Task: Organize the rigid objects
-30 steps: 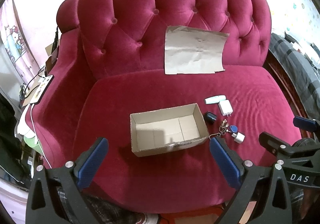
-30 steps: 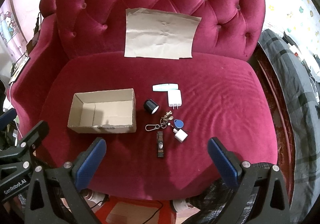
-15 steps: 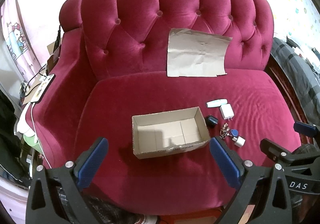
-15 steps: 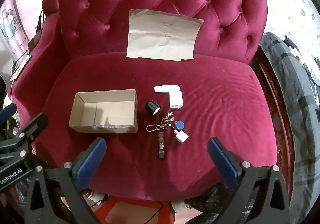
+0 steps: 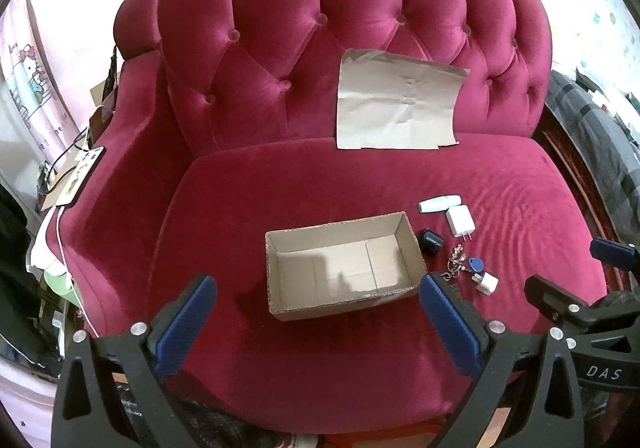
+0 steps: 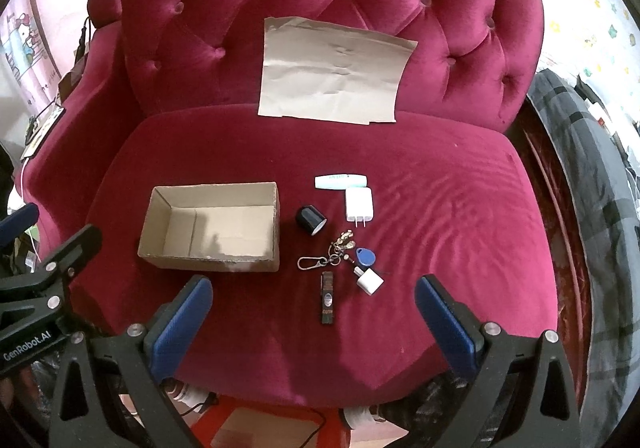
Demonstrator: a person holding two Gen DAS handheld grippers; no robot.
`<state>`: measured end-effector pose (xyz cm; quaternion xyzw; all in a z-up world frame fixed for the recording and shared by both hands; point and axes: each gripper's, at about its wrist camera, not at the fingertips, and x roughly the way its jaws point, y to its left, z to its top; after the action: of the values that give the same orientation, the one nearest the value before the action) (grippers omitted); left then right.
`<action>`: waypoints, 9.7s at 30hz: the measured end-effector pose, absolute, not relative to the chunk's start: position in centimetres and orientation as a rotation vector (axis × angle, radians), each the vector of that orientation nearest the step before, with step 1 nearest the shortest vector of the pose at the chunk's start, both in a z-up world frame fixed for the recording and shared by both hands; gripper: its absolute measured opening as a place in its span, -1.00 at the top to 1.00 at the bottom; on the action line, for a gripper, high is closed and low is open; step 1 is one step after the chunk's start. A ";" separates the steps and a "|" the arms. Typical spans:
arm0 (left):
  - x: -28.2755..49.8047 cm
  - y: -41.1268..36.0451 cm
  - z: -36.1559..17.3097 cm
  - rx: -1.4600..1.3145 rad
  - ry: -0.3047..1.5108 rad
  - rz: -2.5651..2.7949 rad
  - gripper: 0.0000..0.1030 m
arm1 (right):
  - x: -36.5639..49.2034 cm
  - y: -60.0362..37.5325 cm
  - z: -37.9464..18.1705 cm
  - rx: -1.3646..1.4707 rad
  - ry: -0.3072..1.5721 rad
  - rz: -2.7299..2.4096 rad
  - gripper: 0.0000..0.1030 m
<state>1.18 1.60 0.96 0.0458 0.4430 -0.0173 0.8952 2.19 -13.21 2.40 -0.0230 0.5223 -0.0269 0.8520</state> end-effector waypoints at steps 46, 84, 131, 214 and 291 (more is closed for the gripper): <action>12.0 11.5 -17.8 0.085 1.122 0.047 -1.00 | 7.7 -19.8 -8.2 0.003 1.144 -0.184 -0.99; 12.7 9.9 -21.3 0.053 1.162 -0.079 0.92 | 7.6 -20.3 -11.1 -0.015 1.140 -0.225 -0.99; 12.9 10.3 -21.4 0.006 1.157 -0.069 0.92 | 7.5 -24.7 -20.4 0.085 1.243 -0.224 -0.46; 13.0 10.3 -21.5 0.009 1.160 -0.072 0.92 | 10.6 -7.1 -10.4 -0.060 1.151 0.085 0.22; 13.2 10.5 -21.4 0.003 1.168 -0.090 0.92 | 13.2 -2.0 -15.1 -0.096 1.134 0.101 -0.99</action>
<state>13.17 10.47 -21.42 0.0013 0.5511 -0.0424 0.8334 13.22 -1.99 -15.07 -0.0454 0.5368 0.0477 0.8411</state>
